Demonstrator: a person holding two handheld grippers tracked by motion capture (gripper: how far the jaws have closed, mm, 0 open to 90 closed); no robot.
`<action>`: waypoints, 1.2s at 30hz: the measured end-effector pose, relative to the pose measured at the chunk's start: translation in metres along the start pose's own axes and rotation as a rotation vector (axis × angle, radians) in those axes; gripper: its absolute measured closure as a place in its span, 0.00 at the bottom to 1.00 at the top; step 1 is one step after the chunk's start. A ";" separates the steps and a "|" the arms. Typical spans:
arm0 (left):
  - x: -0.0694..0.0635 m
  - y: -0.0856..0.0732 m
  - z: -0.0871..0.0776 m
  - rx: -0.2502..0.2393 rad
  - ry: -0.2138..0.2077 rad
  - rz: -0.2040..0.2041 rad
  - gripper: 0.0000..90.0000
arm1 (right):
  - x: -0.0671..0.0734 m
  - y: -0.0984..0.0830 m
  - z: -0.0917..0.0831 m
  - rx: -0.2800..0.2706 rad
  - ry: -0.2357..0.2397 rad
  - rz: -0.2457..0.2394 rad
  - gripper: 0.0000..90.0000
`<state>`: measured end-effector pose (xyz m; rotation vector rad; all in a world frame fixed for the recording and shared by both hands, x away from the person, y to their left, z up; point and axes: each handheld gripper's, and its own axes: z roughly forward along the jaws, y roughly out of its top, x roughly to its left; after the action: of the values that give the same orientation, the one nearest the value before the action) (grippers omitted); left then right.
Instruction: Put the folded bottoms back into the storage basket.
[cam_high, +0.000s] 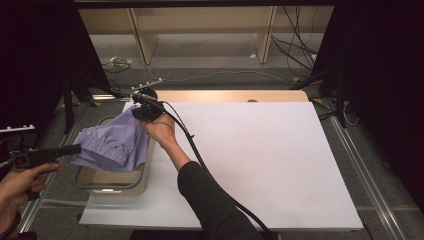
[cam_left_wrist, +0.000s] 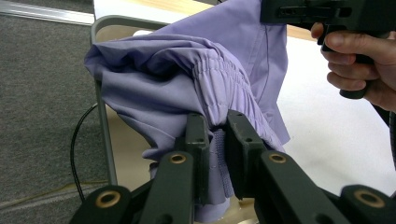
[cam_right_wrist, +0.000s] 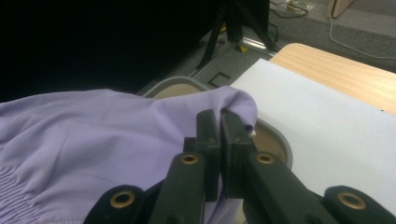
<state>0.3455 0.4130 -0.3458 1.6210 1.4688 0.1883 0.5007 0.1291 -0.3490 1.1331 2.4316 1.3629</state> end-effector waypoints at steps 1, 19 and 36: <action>0.000 0.000 0.000 0.000 0.000 -0.002 0.89 | 0.000 0.000 0.000 0.000 0.001 0.000 0.98; 0.002 -0.002 0.004 0.017 0.009 -0.002 0.88 | 0.001 -0.003 0.004 0.011 0.000 0.000 0.98; -0.004 0.003 0.008 -0.015 0.070 -0.010 0.37 | -0.005 -0.001 -0.004 -0.001 0.029 0.034 0.43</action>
<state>0.3515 0.4059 -0.3469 1.6086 1.5245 0.2524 0.5018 0.1224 -0.3485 1.1682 2.4420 1.4002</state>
